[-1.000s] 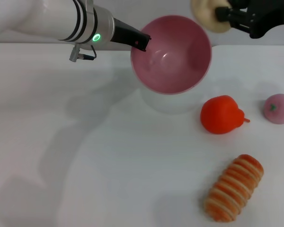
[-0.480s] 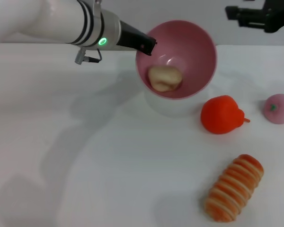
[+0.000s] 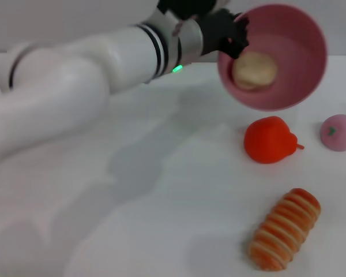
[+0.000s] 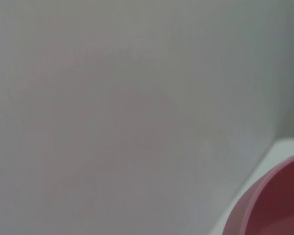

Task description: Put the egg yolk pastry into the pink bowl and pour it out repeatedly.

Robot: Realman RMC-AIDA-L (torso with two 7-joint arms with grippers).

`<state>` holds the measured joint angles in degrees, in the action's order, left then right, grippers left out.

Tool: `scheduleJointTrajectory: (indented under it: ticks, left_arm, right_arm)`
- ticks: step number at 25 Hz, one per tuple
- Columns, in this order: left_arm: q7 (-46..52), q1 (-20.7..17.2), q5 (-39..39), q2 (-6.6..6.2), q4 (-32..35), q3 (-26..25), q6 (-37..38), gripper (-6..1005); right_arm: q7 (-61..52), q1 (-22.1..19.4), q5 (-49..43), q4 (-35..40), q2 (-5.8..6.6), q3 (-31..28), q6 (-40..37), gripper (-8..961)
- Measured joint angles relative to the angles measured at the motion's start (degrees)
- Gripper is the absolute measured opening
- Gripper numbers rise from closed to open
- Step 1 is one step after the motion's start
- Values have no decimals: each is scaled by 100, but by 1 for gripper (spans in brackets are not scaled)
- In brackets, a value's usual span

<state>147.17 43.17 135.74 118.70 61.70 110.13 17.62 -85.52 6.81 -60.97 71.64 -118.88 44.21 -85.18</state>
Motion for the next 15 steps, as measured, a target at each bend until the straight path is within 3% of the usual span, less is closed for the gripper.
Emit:
scheduleJointTrajectory:
  ticks: [1,3,4,6,8,15]
  left_arm:
    - [0,0,0,0,0,0,0,34]
    - [20,-328,-107,6,3,770,-1504,34]
    - [20,-328,-107,6,3,770,-1504,34]
    - [20,-651,-213,12,-38,1334,-2834,34]
    - [27,-787,-302,13,-53,1560,-3399,34]
    - [178,-1218,-541,29,-262,2781,-5680,34]
  right_arm:
    - [160,-47,228,-279,1,-136,-73,518]
    - [600,-112,693,-1045,20,-522,-327,518]
    - [600,-112,693,-1045,20,-522,-327,517]
    - [783,-138,818,-1390,46,-692,-425,517]
    - [858,-163,912,-1644,102,-889,-466,517]
    - [783,-134,875,-1600,238,-1041,-510,517]
